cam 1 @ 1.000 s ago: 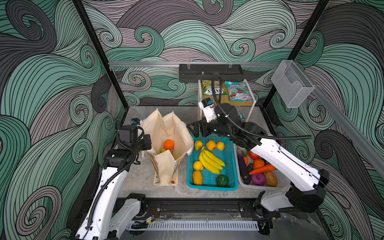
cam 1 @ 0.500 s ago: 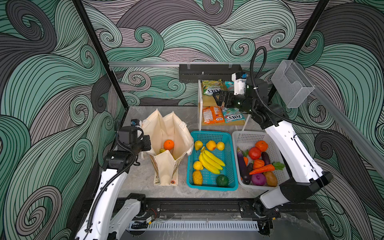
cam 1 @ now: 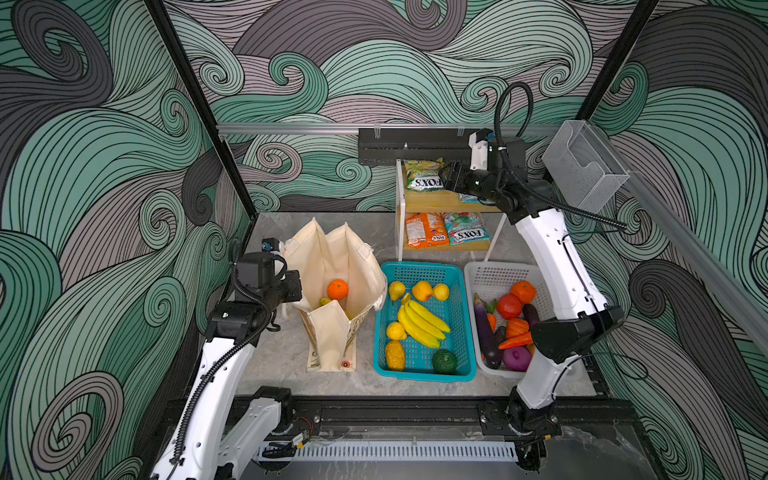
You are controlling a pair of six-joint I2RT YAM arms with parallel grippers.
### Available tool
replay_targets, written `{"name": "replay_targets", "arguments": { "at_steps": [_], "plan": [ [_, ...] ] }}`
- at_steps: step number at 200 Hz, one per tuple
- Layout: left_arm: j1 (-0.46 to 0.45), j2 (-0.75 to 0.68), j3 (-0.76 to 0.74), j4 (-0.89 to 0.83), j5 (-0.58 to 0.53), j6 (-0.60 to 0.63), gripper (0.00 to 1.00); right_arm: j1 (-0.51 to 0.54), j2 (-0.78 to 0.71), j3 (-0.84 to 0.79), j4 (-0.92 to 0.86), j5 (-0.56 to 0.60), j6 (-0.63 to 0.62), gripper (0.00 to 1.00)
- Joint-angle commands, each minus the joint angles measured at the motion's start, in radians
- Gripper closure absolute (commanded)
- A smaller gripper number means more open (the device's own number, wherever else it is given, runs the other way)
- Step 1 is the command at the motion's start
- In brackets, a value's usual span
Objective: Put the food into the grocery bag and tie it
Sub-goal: 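Grasp the green Fox's Spring Tea candy bag on the shelf with the right gripper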
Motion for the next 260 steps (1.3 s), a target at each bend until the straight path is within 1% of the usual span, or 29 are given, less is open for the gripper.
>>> {"name": "replay_targets", "arguments": {
  "at_steps": [1, 16, 35, 48, 65, 101, 125, 156, 179, 194, 212, 241, 260],
  "plan": [
    [0.009, -0.014, -0.007, -0.002, -0.004, 0.019, 1.0, 0.002, 0.074, 0.118, -0.137, 0.092, -0.05, 0.37],
    [0.009, -0.015, -0.007, 0.001, 0.002, 0.019, 1.0, 0.002, 0.108, 0.167, -0.166, 0.106, -0.071, 0.43],
    [0.01, -0.013, -0.005, 0.0, 0.009, 0.02, 1.0, 0.002, 0.122, 0.174, -0.168, 0.116, -0.08, 0.46],
    [0.009, -0.013, -0.007, -0.001, 0.014, 0.02, 1.0, 0.002, 0.127, 0.17, -0.168, 0.112, -0.081, 0.46],
    [0.011, -0.014, -0.007, 0.001, 0.017, 0.021, 1.0, 0.003, 0.133, 0.165, -0.169, 0.101, -0.078, 0.5],
    [0.012, -0.016, -0.007, 0.001, 0.019, 0.021, 1.0, 0.0, 0.156, 0.175, -0.169, 0.064, -0.053, 0.53],
    [0.012, -0.018, -0.007, -0.001, 0.02, 0.023, 1.0, -0.003, 0.157, 0.165, -0.168, 0.053, -0.018, 0.53],
    [0.012, -0.02, -0.007, 0.001, 0.023, 0.026, 1.0, -0.004, 0.163, 0.149, -0.168, 0.061, -0.006, 0.52],
    [0.012, -0.022, -0.007, -0.001, 0.024, 0.025, 1.0, -0.006, 0.16, 0.132, -0.154, 0.051, -0.002, 0.49],
    [0.012, -0.024, -0.008, 0.001, 0.025, 0.025, 1.0, -0.022, 0.153, 0.107, -0.133, -0.013, 0.028, 0.48],
    [0.012, -0.019, -0.007, -0.001, 0.027, 0.027, 1.0, -0.04, 0.127, 0.044, -0.066, -0.084, 0.072, 0.48],
    [0.012, -0.021, -0.008, 0.0, 0.026, 0.027, 1.0, -0.043, 0.057, -0.096, 0.064, -0.101, 0.098, 0.53],
    [0.012, -0.024, -0.008, -0.001, 0.025, 0.027, 1.0, -0.042, 0.033, -0.145, 0.105, -0.105, 0.103, 0.56]
  ]
}}
